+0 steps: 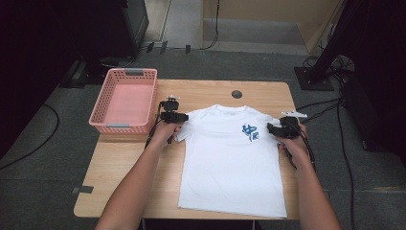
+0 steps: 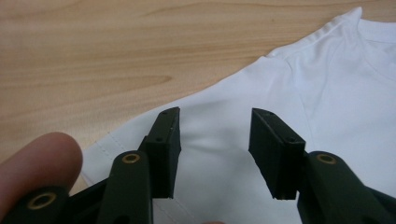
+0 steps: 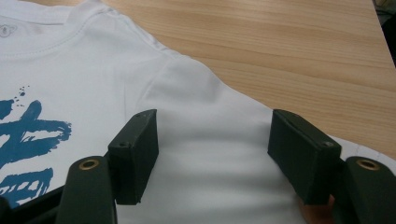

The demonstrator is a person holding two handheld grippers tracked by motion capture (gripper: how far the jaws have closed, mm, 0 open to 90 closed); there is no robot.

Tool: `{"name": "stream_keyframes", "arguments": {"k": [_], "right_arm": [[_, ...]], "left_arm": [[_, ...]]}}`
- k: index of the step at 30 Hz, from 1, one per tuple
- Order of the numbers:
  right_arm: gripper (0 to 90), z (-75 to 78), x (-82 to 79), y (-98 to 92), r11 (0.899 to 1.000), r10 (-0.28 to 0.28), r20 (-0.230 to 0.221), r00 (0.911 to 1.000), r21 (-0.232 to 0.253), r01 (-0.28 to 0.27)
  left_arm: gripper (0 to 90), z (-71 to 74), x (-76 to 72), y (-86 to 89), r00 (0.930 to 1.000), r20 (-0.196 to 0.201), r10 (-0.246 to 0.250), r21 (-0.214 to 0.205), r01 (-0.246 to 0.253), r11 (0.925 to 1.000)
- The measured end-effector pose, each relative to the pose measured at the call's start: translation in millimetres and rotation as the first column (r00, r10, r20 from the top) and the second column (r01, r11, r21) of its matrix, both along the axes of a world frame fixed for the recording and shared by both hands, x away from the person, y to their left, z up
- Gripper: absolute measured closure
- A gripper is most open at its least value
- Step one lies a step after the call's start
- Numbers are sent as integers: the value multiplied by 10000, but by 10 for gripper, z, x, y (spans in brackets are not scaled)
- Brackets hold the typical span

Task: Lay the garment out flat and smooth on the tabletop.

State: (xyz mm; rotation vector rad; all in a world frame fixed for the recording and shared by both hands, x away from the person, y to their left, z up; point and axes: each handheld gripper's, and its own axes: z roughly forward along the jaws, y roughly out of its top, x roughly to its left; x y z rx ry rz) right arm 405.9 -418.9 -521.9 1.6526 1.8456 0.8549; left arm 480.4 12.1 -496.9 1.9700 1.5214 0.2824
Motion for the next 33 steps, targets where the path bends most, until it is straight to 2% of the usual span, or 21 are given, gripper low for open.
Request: {"name": "stream_keyframes", "arguments": {"k": [2,4,5,7,9,10,12,13,15,16,18,19,23,25,26,28,29,30,33], "right_arm": [[330,3,25,-4,10000,-39,-23,10000,-14,39],[324,11,55,-16,9999,-100,-73,9999,10,100],[319,15,67,-25,9998,-169,-86,9998,49,169],[322,29,82,-51,9985,-501,68,9987,233,499],[362,64,70,-64,9924,-1221,569,9909,231,1210],[383,83,57,-71,9885,-1479,807,9857,430,1448],[431,98,55,-62,9839,-1593,823,9838,949,1514],[439,91,66,-44,9852,-1508,716,9860,929,1439],[435,59,91,0,9903,-1272,519,9905,638,1238],[419,45,99,21,9909,-1260,477,9909,533,1234],[369,19,117,55,9914,-1260,361,9914,396,1246],[351,8,128,72,9913,-1299,277,9911,255,1292],[294,21,186,120,9920,-1261,115,9920,116,1260],[273,18,220,165,9930,-1131,119,9935,-327,1134],[267,12,236,190,9929,-1058,123,9943,-532,1063],[255,7,261,228,9924,-1004,200,9947,-699,1016],[247,4,272,237,9922,-1020,238,9945,-691,1034],[227,1,283,244,9916,-1084,238,9938,-677,1098],[166,0,289,249,9924,-1030,201,9945,-649,1041]], "left_arm": [[497,-3,15,-15,9999,59,-143,35,143,9999],[471,11,20,-12,9999,42,98,199,-99,9998],[466,25,8,-10,9996,91,260,175,-262,9995],[455,55,-47,-27,9993,302,230,-31,-229,9997],[449,67,-109,-80,9990,386,-205,2,205,9998],[447,61,-137,-116,9983,397,-418,111,414,9991],[435,20,-171,-178,9961,357,-807,464,790,9958],[428,-6,-174,-192,9955,281,-902,643,882,9940],[426,-22,-175,-196,9955,418,-848,776,814,9937],[426,-23,-169,-195,9964,445,-727,851,687,9940],[425,-34,-159,-185,9960,637,-629,1314,541,9898],[425,-41,-152,-175,9955,723,-610,1399,504,9889],[423,-67,-114,-131,9940,1031,-359,1289,224,9914],[407,-95,-107,-117,9906,1320,-363,1294,190,9914],[386,-115,-115,-112,9881,1498,-346,1137,176,9934],[317,-172,-151,-107,9788,1989,-497,1014,299,9944],[295,-209,-178,-116,9704,2339,-608,1126,350,9930],[280,-227,-193,-119,9658,2500,-685,1195,394,9920],[255,-226,-189,-97,9678,2452,-569,785,386,9962]]}}
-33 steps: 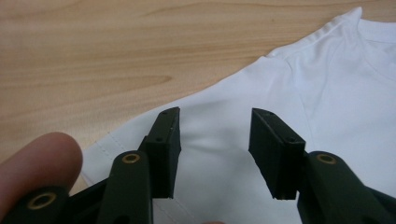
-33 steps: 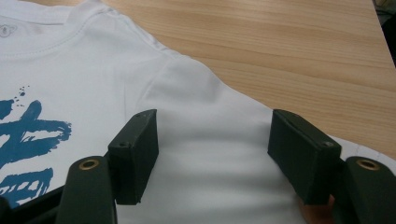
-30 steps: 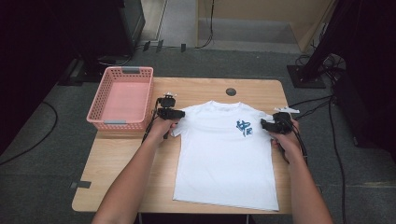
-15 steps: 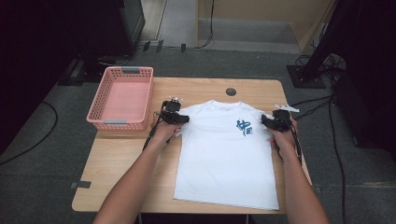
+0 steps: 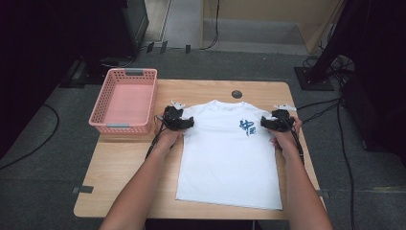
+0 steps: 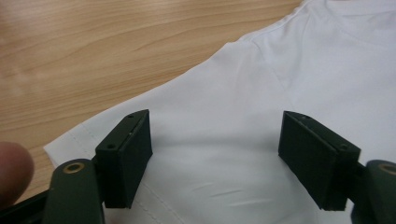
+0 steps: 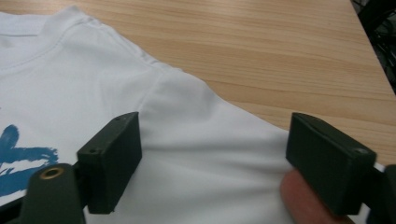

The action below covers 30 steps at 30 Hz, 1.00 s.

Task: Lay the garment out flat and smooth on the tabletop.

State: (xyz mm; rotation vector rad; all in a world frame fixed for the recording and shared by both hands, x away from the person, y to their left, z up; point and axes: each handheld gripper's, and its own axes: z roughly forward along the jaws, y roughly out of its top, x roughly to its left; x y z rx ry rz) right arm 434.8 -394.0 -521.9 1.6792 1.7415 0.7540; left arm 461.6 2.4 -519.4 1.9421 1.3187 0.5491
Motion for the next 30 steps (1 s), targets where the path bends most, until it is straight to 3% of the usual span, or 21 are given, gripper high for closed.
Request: {"name": "stream_keyframes", "arguments": {"k": [2,3,4,5,8,13,18,22,30], "right_arm": [[114,-5,-11,9,9995,302,-37,9995,-30,-302],[100,-6,-22,20,9989,454,-27,9990,-68,-454],[81,-4,-33,31,9983,572,18,9984,-110,-571],[62,3,-39,44,9981,597,-27,9982,-119,-597],[38,46,-64,91,9975,703,-69,9975,-30,-703],[19,146,-145,178,9938,1109,20,9938,48,-1109],[12,234,-250,183,9924,1183,183,9928,325,-1188],[11,264,-327,135,9921,1119,228,9935,552,-1130],[9,268,-513,70,9910,1154,218,9931,663,-1166]], "left_arm": [[206,-1,-2,5,10000,-62,-14,13,14,10000],[195,-7,-2,-11,9998,-115,181,278,-178,9995],[103,-14,4,-22,9993,-249,282,487,-270,9984],[77,-13,5,-18,9994,-244,264,458,-252,9986],[76,-13,6,-13,9994,-271,202,423,-190,9989],[0,-17,1,-5,9989,-429,-199,477,219,9986],[0,14,-64,12,9997,63,-238,733,233,9970],[0,62,-139,22,9994,215,-258,553,246,9982],[0,-6,-169,42,9994,-123,-322,499,328,9982]]}}
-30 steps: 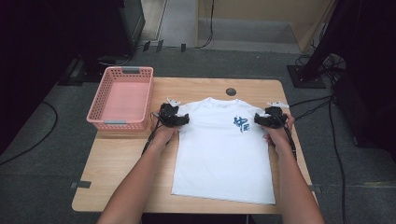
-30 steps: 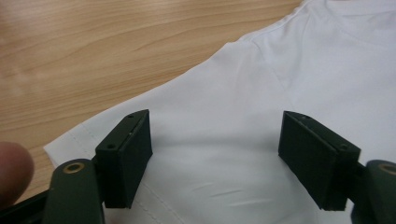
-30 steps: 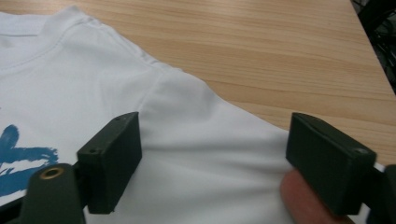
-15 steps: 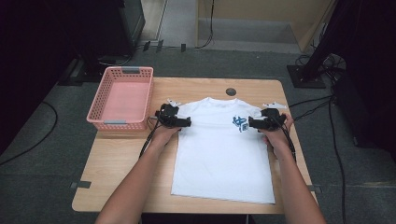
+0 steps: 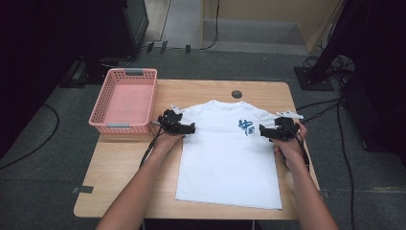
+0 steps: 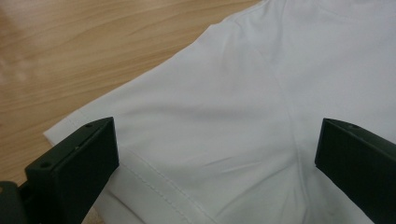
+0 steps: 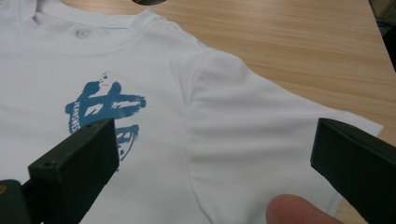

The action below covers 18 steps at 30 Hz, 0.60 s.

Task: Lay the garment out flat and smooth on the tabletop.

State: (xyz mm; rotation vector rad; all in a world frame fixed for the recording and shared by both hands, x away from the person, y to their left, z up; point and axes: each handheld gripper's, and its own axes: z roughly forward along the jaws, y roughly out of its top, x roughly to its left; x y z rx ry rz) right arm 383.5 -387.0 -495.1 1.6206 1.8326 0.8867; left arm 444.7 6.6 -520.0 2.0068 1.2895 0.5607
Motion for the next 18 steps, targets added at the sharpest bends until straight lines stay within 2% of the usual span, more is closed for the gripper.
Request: {"name": "stream_keyframes", "arguments": {"k": [2,6,13,18], "right_arm": [[8,12,-59,-16,10000,62,39,10000,69,-63],[9,21,-169,-43,9999,40,-41,10000,-122,-40],[8,-10,-364,-118,9998,-116,-61,9999,-139,115],[0,-56,-488,-167,9998,-7,-39,10000,-189,6]], "left_arm": [[0,0,8,18,10000,-8,98,-177,-99,9998],[0,-4,11,24,9999,-50,125,-148,-126,9998],[0,-8,27,25,9995,-213,223,-96,-225,9997],[0,-8,26,30,9995,-258,200,-109,-203,9997]]}}
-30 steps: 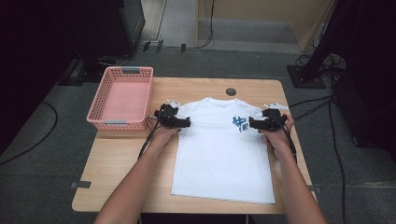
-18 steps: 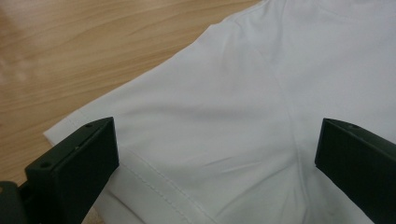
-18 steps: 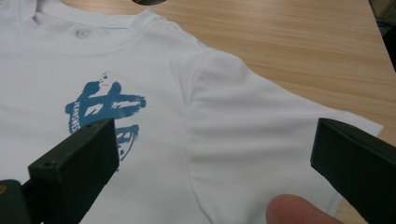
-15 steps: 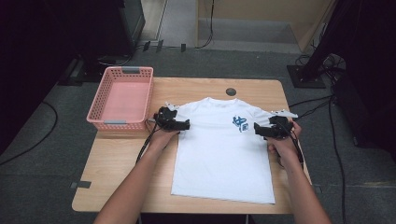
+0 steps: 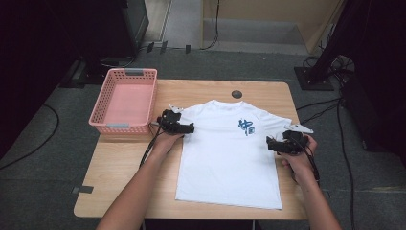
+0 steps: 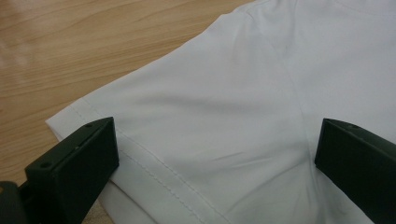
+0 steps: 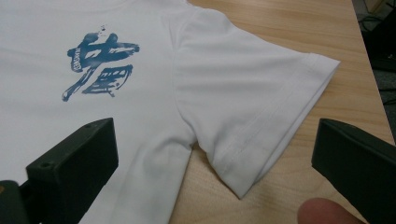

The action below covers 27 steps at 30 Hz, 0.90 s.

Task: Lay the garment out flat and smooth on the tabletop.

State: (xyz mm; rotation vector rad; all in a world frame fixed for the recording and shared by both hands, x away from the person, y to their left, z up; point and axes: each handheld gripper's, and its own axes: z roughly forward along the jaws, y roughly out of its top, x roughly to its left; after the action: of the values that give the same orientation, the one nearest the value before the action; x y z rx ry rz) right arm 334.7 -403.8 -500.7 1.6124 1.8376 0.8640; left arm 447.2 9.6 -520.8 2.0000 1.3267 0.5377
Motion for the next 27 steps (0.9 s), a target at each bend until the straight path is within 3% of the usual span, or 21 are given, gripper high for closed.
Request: {"name": "stream_keyframes", "arguments": {"k": [14,27], "right_arm": [[0,-73,-433,-201,9966,-18,538,9985,829,-27],[0,-128,-792,-286,9961,250,499,9984,838,-292]], "left_arm": [[0,-1,2,-1,10000,-9,-5,-12,5,10000],[0,1,-1,6,10000,43,57,-62,-57,10000]]}}
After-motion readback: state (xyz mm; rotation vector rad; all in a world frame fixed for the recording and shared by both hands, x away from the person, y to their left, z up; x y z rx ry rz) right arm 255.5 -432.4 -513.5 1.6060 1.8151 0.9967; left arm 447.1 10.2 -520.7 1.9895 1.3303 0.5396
